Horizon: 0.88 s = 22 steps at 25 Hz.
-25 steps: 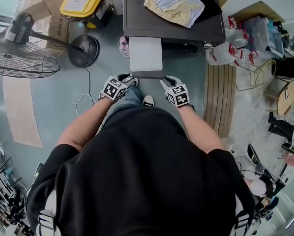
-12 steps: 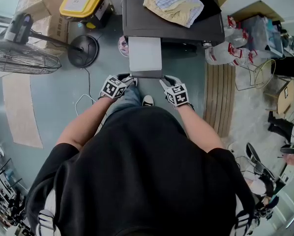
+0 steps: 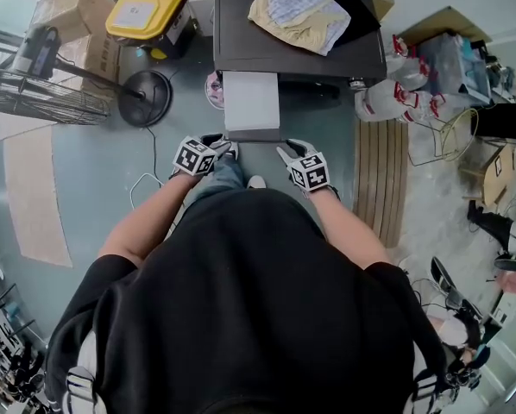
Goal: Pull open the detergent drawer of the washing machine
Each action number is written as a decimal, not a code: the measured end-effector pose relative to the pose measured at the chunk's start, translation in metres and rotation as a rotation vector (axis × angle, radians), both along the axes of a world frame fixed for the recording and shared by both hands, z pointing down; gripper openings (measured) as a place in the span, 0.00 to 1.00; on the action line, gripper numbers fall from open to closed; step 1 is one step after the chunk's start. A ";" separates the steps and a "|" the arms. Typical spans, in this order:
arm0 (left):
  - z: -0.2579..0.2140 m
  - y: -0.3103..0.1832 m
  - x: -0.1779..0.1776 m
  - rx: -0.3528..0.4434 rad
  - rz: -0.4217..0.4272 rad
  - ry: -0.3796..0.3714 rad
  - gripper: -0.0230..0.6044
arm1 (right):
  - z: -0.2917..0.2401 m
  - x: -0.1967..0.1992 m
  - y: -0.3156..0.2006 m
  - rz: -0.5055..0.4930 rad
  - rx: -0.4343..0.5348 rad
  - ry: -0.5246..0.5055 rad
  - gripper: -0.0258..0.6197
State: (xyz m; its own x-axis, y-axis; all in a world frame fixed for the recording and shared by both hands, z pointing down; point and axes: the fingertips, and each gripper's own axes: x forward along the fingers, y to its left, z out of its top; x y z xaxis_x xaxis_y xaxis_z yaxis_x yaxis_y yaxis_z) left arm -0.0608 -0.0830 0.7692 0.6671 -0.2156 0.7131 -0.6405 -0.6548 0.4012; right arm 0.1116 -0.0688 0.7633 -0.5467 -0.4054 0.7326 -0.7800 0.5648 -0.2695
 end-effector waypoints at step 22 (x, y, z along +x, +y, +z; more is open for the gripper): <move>-0.080 -0.006 -0.018 0.180 -0.172 0.044 0.32 | -0.114 0.045 -0.035 0.095 0.233 -0.100 0.25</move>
State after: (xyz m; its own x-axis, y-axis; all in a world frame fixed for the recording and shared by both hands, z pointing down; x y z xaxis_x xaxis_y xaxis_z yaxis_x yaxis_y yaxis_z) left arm -0.0790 -0.0885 0.6893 0.6392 -0.4492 0.6243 -0.7331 -0.6011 0.3181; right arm 0.1562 -0.1034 0.6493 -0.5632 -0.6099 0.5575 -0.8084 0.5465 -0.2189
